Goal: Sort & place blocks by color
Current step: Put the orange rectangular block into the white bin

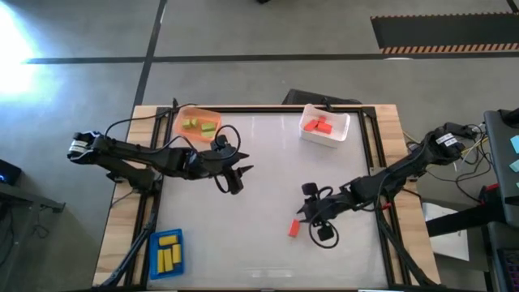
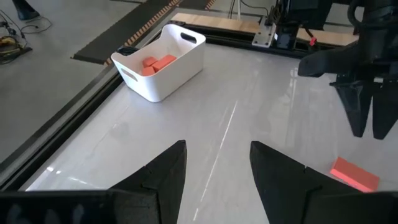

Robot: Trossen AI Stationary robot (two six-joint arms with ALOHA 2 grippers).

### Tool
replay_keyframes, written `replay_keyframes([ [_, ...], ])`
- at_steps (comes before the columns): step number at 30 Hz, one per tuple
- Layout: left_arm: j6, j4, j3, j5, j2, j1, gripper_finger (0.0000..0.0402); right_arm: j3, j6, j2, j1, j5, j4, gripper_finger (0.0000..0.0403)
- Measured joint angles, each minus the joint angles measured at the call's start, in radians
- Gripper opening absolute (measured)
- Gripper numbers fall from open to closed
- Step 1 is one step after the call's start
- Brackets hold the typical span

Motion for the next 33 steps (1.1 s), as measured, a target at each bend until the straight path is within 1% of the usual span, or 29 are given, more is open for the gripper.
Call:
replay_keyframes([
  [7,0.0,0.013,0.0,-0.002,0.0,0.0,0.0162,0.0,-0.031,0.027,0.0,-0.017,0.001,0.0196],
  [11,0.001,0.018,0.001,-0.005,0.0,0.0,0.0162,0.017,-0.084,0.095,0.0,-0.043,-0.001,0.0223],
  [15,0.008,0.029,0.001,-0.008,0.0,0.0,0.0162,0.047,-0.165,0.167,-0.001,-0.114,0.001,0.023],
  [20,0.01,0.031,0.001,-0.008,0.0,0.0,0.0162,0.097,-0.226,0.261,-0.005,-0.133,-0.049,0.0231],
  [24,0.01,0.031,0.001,-0.008,0.0,0.0,0.0162,0.138,-0.27,0.328,-0.015,-0.144,-0.056,0.0231],
  [28,0.01,0.032,0.001,-0.008,0.0,0.0,0.0162,0.174,-0.327,0.369,-0.042,-0.196,-0.051,0.023],
  [33,0.01,0.032,0.001,-0.007,0.0,0.0,0.0162,0.182,-0.354,0.402,-0.09,-0.301,-0.053,0.0225],
])
